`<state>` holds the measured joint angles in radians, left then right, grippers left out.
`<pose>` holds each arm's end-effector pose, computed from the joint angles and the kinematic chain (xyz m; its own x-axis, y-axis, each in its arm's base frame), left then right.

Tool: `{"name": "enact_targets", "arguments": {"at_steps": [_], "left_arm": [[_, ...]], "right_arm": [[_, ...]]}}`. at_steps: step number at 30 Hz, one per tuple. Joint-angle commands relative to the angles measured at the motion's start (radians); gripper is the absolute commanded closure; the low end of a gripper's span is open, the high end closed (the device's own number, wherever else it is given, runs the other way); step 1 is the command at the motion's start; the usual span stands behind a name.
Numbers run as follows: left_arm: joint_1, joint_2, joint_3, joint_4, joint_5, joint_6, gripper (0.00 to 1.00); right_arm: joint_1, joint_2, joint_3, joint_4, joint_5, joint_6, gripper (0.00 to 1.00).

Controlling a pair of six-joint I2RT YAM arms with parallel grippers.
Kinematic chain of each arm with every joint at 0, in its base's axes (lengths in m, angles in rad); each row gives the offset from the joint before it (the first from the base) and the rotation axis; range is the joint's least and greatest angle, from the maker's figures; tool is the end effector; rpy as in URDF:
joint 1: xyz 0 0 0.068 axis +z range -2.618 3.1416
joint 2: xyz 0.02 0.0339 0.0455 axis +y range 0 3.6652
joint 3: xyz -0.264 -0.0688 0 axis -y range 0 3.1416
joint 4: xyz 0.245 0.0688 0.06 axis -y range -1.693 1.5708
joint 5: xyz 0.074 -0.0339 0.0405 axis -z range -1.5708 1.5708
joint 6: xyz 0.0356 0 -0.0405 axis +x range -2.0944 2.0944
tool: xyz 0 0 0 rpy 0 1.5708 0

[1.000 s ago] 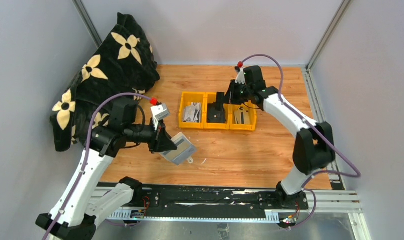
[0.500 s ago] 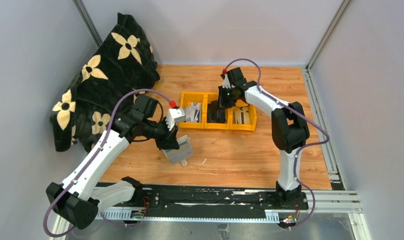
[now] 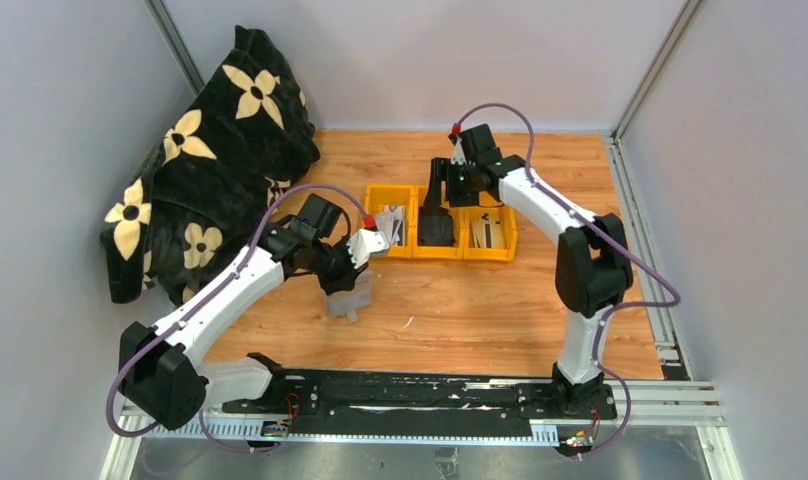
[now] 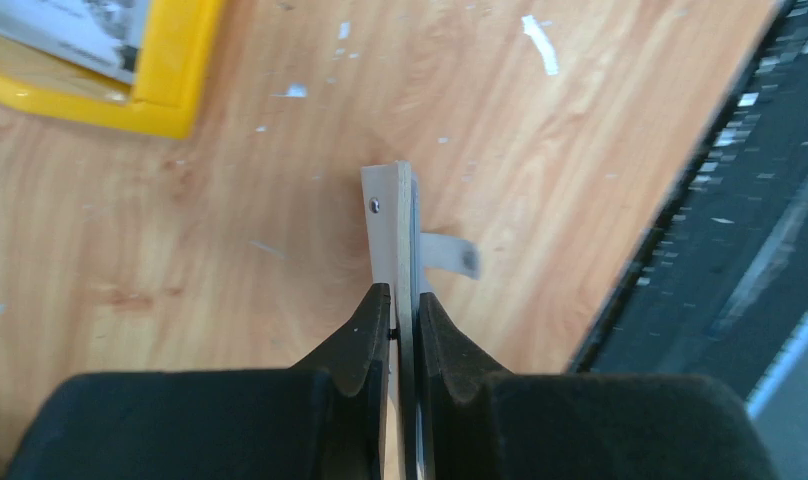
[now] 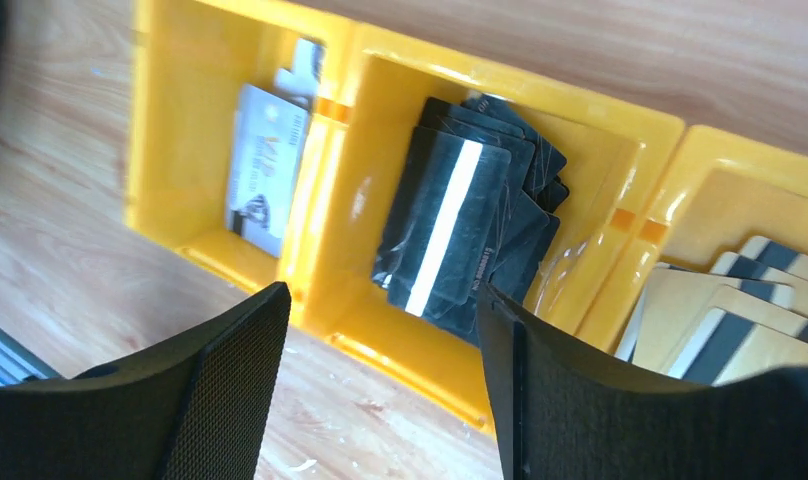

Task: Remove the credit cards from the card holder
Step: Place the card holder at the center of the board.

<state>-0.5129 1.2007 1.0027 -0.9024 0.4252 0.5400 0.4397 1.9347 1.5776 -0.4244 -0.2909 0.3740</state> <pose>0.1886 -0.1231 0.2754 -0.3526 0.7361 -0.5778 0.9225 0.3772 -0.0824 0.3949 0.1971 0.2546 -0.8096 0.0059 -0.5870 -0.3182 0.8358 0.4474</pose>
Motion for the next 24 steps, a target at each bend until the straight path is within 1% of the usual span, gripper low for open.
{"name": "enact_targets", "arguments": {"at_steps": [1, 4, 7, 11, 14, 15, 19, 22, 24], "left_arm": [[-0.011, 0.019, -0.057, 0.185, -0.147, 0.083, 0.95], [-0.012, 0.038, -0.099, 0.284, -0.211, 0.104, 0.96], [-0.012, 0.053, -0.138, 0.368, -0.269, 0.124, 0.97], [-0.013, 0.049, -0.190, 0.454, -0.309, 0.135, 0.98], [-0.017, 0.025, -0.252, 0.547, -0.344, 0.131, 0.98], [-0.019, 0.018, -0.272, 0.598, -0.373, 0.127, 0.98], [-0.028, 0.011, -0.317, 0.712, -0.483, 0.137, 1.00], [-0.029, 0.019, -0.327, 0.761, -0.526, 0.166, 1.00], [-0.029, 0.026, -0.331, 0.747, -0.503, 0.162, 0.98]], "right_arm": [[0.005, -0.148, 0.012, -0.006, 0.006, 0.005, 0.27], [0.007, -0.232, -0.039, 0.019, -0.013, 0.013, 0.24], [0.006, -0.316, -0.110, 0.052, -0.020, 0.016, 0.24], [0.007, -0.426, -0.212, 0.097, -0.010, 0.018, 0.23], [0.007, -0.508, -0.301, 0.140, 0.015, 0.032, 0.23], [0.008, -0.532, -0.334, 0.160, 0.016, 0.037, 0.23], [0.008, -0.604, -0.441, 0.202, 0.032, 0.048, 0.23], [0.007, -0.636, -0.494, 0.202, 0.040, 0.051, 0.23], [0.007, -0.654, -0.523, 0.212, 0.043, 0.059, 0.22]]}}
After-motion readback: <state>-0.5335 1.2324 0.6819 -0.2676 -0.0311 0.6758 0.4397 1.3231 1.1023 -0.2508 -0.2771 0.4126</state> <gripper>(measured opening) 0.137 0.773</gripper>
